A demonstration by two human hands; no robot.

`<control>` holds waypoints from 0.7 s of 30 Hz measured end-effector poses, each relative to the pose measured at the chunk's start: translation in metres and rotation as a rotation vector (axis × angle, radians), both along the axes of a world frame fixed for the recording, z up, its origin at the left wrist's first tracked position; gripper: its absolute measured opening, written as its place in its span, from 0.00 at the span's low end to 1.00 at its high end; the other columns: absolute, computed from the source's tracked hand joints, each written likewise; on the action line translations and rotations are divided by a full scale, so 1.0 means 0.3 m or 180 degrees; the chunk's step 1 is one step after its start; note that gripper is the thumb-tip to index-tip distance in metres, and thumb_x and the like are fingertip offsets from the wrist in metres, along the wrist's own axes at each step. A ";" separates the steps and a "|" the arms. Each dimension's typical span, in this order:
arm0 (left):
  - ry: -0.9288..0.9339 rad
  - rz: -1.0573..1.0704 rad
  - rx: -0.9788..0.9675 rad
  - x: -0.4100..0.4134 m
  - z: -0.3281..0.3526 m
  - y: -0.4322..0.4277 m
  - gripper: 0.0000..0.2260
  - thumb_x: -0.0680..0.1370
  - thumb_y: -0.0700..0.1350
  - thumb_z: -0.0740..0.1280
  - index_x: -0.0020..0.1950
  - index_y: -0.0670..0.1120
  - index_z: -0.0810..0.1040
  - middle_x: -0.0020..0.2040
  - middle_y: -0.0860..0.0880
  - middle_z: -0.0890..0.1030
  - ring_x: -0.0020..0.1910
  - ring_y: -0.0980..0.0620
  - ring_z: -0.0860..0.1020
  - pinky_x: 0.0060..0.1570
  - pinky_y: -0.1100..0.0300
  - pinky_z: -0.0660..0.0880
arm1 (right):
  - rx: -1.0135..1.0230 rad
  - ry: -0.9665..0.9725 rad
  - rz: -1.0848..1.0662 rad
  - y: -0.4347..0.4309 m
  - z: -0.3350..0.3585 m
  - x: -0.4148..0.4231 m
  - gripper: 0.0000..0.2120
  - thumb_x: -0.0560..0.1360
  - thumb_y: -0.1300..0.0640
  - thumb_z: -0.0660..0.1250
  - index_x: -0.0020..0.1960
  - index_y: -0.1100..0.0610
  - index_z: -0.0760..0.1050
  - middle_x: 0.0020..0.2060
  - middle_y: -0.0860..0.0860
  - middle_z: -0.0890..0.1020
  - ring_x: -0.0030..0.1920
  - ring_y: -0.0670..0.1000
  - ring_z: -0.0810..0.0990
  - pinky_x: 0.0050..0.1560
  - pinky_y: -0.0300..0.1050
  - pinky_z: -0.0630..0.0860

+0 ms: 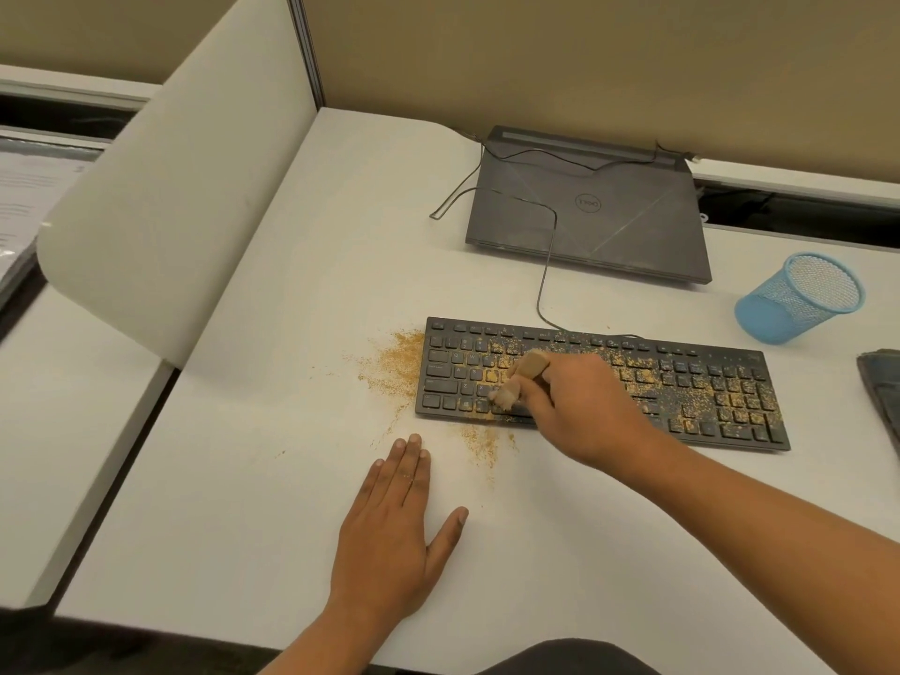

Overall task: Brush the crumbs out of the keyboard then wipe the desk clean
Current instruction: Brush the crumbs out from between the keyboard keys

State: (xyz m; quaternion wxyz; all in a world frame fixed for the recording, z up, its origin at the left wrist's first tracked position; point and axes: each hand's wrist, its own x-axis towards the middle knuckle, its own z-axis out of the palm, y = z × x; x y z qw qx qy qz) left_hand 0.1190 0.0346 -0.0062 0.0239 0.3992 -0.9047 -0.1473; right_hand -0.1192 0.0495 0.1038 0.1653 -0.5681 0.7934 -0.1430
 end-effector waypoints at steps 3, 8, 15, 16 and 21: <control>-0.0014 -0.0008 -0.0011 0.000 -0.001 0.000 0.33 0.81 0.65 0.48 0.77 0.44 0.65 0.78 0.48 0.62 0.77 0.51 0.58 0.73 0.56 0.54 | -0.0078 -0.0006 -0.0111 0.008 0.008 0.014 0.12 0.81 0.54 0.62 0.43 0.56 0.78 0.26 0.40 0.70 0.25 0.43 0.72 0.28 0.33 0.67; -0.0015 0.0003 -0.0015 0.000 0.002 -0.001 0.33 0.82 0.65 0.48 0.76 0.44 0.65 0.78 0.48 0.62 0.77 0.51 0.59 0.72 0.55 0.55 | -0.0391 -0.0332 -0.0353 0.036 -0.018 0.016 0.11 0.80 0.53 0.64 0.43 0.56 0.80 0.34 0.42 0.81 0.32 0.36 0.77 0.31 0.30 0.69; -0.0028 -0.0005 -0.0023 0.000 -0.003 0.002 0.33 0.82 0.65 0.48 0.77 0.44 0.65 0.78 0.48 0.62 0.77 0.51 0.59 0.72 0.55 0.56 | -0.0402 -0.0377 -0.0197 0.024 -0.003 0.043 0.09 0.81 0.57 0.63 0.47 0.57 0.81 0.31 0.36 0.76 0.34 0.35 0.77 0.34 0.27 0.69; -0.0022 -0.0003 -0.0024 0.001 -0.002 0.001 0.33 0.82 0.65 0.48 0.77 0.43 0.65 0.78 0.48 0.62 0.77 0.51 0.58 0.72 0.54 0.56 | -0.0346 -0.0305 -0.0202 0.012 -0.006 0.034 0.09 0.81 0.55 0.62 0.48 0.55 0.80 0.33 0.40 0.78 0.34 0.39 0.78 0.35 0.29 0.71; -0.0017 -0.0005 -0.0012 0.003 -0.002 0.004 0.32 0.82 0.65 0.49 0.76 0.44 0.65 0.78 0.48 0.62 0.77 0.52 0.58 0.73 0.56 0.54 | 0.0213 -0.0306 0.0058 -0.035 0.001 0.021 0.11 0.82 0.53 0.60 0.47 0.54 0.79 0.41 0.48 0.83 0.37 0.42 0.78 0.41 0.44 0.77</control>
